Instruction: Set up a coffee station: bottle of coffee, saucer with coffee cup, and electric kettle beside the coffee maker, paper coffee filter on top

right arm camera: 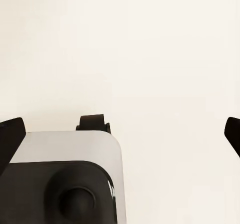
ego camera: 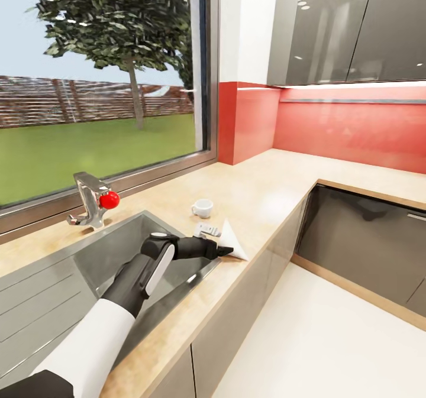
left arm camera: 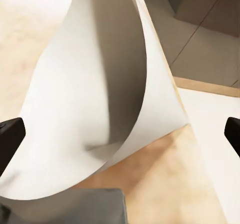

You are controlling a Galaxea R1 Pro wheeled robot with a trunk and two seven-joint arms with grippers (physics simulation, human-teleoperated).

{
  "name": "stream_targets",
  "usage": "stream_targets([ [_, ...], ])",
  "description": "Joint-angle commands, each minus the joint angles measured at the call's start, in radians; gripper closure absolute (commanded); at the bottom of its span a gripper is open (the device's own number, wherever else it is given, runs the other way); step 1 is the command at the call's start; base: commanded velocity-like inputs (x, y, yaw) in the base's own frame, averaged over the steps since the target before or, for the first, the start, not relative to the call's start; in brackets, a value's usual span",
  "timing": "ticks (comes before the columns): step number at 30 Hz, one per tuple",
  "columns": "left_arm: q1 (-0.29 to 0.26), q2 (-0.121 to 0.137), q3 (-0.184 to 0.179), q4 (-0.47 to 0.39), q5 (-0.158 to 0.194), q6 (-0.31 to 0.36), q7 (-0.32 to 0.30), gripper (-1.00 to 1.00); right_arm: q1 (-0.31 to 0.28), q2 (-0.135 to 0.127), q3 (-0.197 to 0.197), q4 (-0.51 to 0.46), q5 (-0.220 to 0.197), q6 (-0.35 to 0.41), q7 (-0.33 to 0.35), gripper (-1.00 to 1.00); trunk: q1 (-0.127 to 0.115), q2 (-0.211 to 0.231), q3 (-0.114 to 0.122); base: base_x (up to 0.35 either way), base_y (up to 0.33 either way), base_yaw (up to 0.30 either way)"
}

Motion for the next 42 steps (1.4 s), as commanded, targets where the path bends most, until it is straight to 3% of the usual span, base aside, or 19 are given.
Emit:
stream_targets([
  [1,-0.001,0.000,0.000,0.000,0.005,0.007,0.000,-1.00,-0.001,0.001,-0.006,0.001,0.010,-0.003,0.000,-1.00,0.000,-0.001,-0.001,0.000,0.000,0.000],
  [42,0.001,-0.001,-0.001,0.001,0.003,0.005,0.000,-1.00,-0.001,0.001,-0.006,0.001,0.010,-0.003,0.000,-1.00,0.000,-0.001,-0.001,0.009,-0.019,0.000],
])
